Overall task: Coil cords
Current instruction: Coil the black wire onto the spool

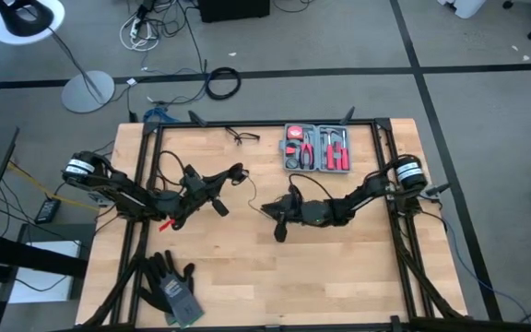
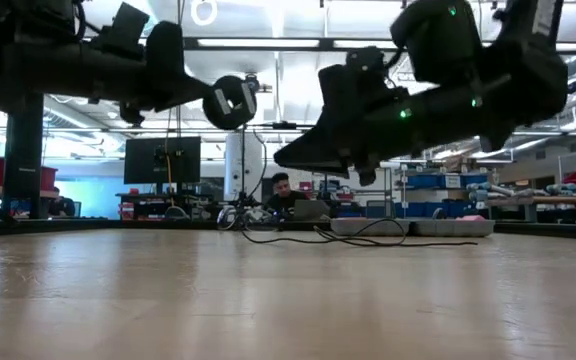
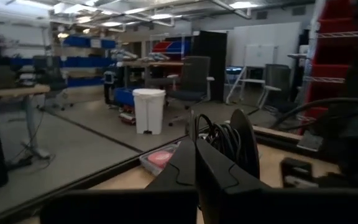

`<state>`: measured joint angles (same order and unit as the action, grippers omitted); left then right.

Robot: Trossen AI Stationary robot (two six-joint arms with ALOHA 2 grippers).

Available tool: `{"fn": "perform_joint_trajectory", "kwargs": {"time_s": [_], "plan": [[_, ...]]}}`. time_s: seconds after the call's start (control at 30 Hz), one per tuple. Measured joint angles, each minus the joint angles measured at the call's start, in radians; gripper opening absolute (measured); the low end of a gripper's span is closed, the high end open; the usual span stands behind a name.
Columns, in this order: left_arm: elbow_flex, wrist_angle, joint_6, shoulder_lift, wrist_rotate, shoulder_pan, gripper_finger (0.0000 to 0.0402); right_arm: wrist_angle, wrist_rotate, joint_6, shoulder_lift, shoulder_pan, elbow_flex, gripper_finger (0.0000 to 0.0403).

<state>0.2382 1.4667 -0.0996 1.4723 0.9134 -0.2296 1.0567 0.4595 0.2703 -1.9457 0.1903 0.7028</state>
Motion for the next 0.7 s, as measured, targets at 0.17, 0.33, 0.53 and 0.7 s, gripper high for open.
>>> {"fn": "perform_joint_trajectory", "kwargs": {"time_s": [0.17,0.33,0.53,0.7], "plan": [[0.046,-0.037,-0.074,0.0,-0.034,-0.001,0.0,0.107,0.004,-0.002,-0.126,-0.012,0.049,0.008],[0.056,-0.04,-0.085,0.0,-0.029,-0.002,0.0,0.152,0.004,-0.046,-0.163,-0.026,0.069,0.0115],[0.056,-0.017,-0.102,0.0,-0.022,-0.002,0.0,0.147,0.038,-0.115,-0.156,-0.047,0.067,0.013],[0.056,-0.013,-0.102,0.0,-0.022,-0.001,0.0,0.148,0.049,-0.091,-0.162,-0.068,0.081,0.0124]]}}
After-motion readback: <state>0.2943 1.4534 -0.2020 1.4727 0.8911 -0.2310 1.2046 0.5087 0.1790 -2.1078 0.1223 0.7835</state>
